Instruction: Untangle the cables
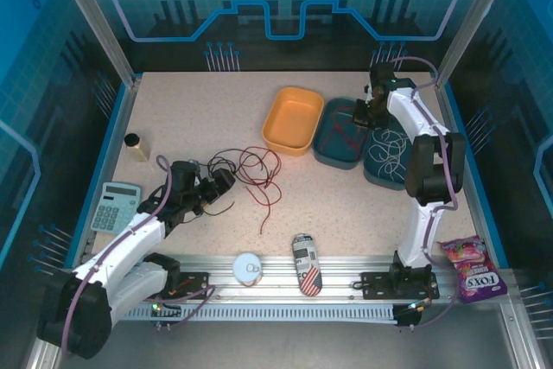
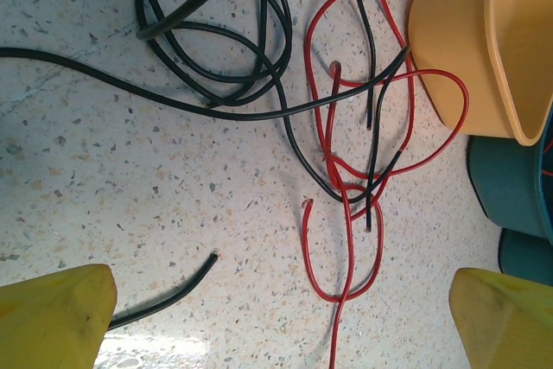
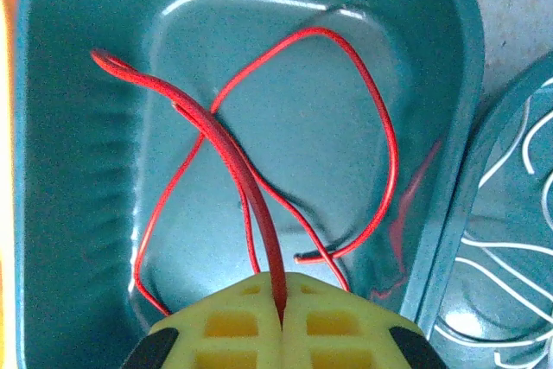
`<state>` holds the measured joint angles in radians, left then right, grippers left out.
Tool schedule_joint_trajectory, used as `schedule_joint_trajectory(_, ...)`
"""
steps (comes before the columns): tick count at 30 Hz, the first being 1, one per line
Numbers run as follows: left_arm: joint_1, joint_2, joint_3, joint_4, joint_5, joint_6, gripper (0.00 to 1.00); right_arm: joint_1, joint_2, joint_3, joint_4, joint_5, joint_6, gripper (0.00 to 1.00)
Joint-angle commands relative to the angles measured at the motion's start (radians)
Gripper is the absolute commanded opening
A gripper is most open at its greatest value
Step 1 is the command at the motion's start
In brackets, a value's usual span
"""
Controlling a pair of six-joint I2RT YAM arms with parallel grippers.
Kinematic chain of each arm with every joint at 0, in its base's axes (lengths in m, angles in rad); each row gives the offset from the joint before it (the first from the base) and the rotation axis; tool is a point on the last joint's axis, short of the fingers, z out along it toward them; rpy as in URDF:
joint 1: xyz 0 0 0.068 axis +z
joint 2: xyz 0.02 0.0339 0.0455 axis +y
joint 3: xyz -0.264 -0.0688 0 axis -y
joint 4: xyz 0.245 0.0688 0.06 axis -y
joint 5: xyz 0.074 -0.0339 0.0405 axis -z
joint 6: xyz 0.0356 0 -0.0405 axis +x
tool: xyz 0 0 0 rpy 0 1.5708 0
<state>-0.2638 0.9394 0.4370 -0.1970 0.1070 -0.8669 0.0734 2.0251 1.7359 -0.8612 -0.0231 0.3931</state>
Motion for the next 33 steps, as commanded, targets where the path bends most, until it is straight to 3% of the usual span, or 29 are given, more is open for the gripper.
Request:
schedule_joint_trajectory(1,0.009,-0.016,0.015,-0.005,0.024,0.019,0.99,-0.004,0.035,0.033,-0.072,0.02,0.008,0.02)
schedule_joint_trajectory(13,0.009,-0.008,0.017,-0.007,0.036,0.022,0.99,0.052,0.104,0.061,-0.133,0.043,-0.025,0.05)
schedule_joint_trajectory(25,0.009,-0.003,0.022,-0.012,0.04,0.022,0.99,0.083,0.031,-0.014,0.006,-0.26,0.01,0.03)
schedule_joint_trajectory(33,0.009,-0.004,0.019,-0.009,0.04,0.017,0.99,0.062,0.009,-0.022,-0.011,-0.211,0.032,0.06)
